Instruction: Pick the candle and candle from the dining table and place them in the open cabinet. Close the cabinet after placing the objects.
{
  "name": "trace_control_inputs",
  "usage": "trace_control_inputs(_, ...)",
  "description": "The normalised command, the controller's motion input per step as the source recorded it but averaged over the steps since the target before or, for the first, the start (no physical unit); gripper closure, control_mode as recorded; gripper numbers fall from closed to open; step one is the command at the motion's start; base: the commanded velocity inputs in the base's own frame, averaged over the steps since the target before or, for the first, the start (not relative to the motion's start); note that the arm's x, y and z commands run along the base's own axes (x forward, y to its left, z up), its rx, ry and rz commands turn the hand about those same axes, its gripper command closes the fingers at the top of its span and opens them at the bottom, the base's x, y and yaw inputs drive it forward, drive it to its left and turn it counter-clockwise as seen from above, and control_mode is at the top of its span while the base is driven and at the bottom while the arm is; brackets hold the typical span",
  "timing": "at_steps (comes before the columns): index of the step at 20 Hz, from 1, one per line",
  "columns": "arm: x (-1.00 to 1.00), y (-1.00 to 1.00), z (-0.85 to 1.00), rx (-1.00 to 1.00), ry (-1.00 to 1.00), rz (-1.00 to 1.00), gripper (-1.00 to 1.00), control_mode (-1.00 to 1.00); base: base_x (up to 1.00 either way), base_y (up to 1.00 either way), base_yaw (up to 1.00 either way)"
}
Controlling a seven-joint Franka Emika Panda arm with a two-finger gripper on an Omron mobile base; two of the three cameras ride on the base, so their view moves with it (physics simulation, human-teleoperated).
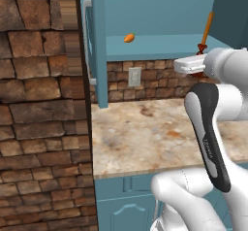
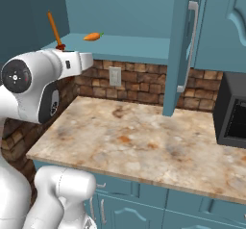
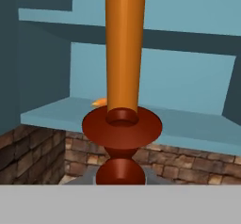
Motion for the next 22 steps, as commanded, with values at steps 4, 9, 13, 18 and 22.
trace_control_inputs(4,0.29,0.0,0.06,0.03,-0.05,0.0,1.0,-1.0,0.0,0.0,0.0)
trace_control_inputs(9,0.26,0.0,0.06,0.01,-0.03,0.0,1.0,-1.0,0.0,0.0,0.0)
trace_control_inputs(13,0.31,0.0,0.01,0.0,0.0,0.0,1.0,-1.0,0.0,0.0,0.0)
trace_control_inputs(18,0.32,0.0,0.02,0.0,0.0,0.0,1.0,-1.0,0.0,0.0,0.0)
trace_control_inputs(22,0.38,0.0,0.0,0.0,0.0,0.0,1.0,-1.0,0.0,0.0,0.0)
